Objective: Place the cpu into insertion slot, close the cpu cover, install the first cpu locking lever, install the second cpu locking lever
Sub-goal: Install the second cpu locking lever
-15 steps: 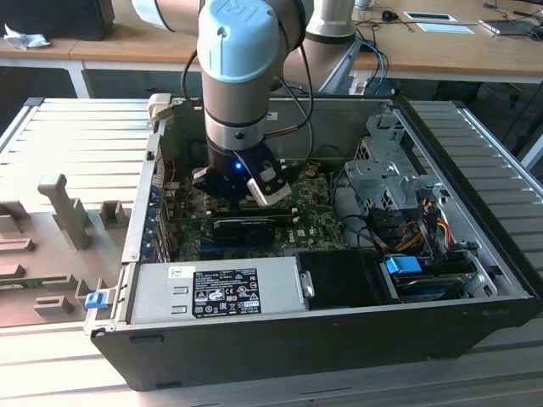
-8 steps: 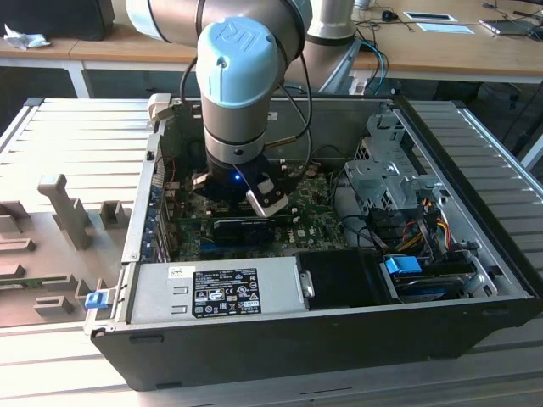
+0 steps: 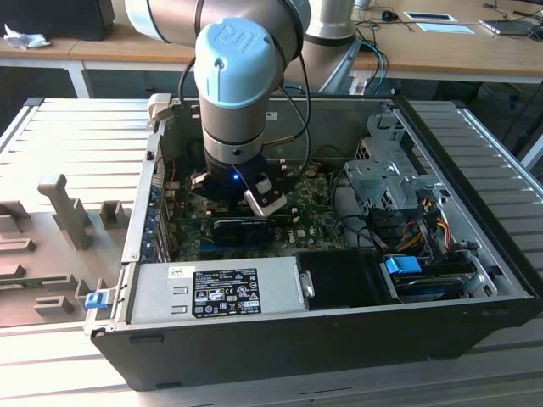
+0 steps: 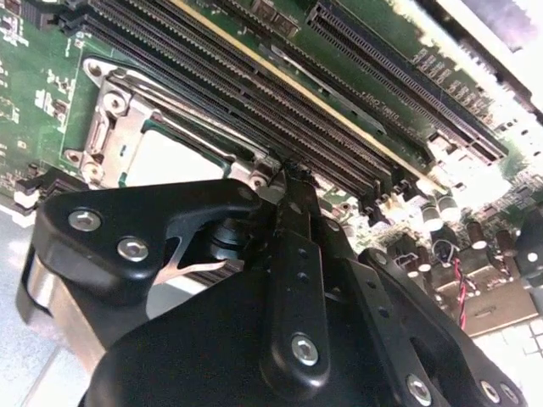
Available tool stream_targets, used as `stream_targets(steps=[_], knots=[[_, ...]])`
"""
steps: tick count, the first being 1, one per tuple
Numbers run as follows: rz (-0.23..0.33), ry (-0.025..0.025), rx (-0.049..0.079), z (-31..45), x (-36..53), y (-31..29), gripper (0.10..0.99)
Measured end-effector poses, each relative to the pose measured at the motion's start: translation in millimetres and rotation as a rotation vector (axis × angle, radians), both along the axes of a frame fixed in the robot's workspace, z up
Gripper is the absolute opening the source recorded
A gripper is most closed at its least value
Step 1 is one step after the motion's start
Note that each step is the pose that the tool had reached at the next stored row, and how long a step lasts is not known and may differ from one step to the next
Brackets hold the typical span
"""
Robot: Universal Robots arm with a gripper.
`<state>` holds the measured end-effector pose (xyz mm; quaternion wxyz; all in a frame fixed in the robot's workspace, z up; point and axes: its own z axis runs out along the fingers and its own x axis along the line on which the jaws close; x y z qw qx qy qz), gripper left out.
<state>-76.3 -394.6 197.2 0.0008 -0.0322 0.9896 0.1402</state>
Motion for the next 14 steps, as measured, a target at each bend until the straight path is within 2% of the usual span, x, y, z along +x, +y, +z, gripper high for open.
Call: stream_targets(steps=[1, 5, 9, 11, 14], knots=[[0.0, -0.0004, 0.001, 1.4, 0.0, 0.1, 0.106], [0.0, -0.0001, 0.0, 15.4, -0.1, 0.4, 0.106], [0.0, -0.0001, 0.0, 24.2, -0.1, 0.4, 0.106], [0.0, -0.0001, 0.0, 28.1, -0.1, 0.4, 0.106], [0.0, -0.0003, 0.0, 28.7, -0.1, 0.4, 0.106]])
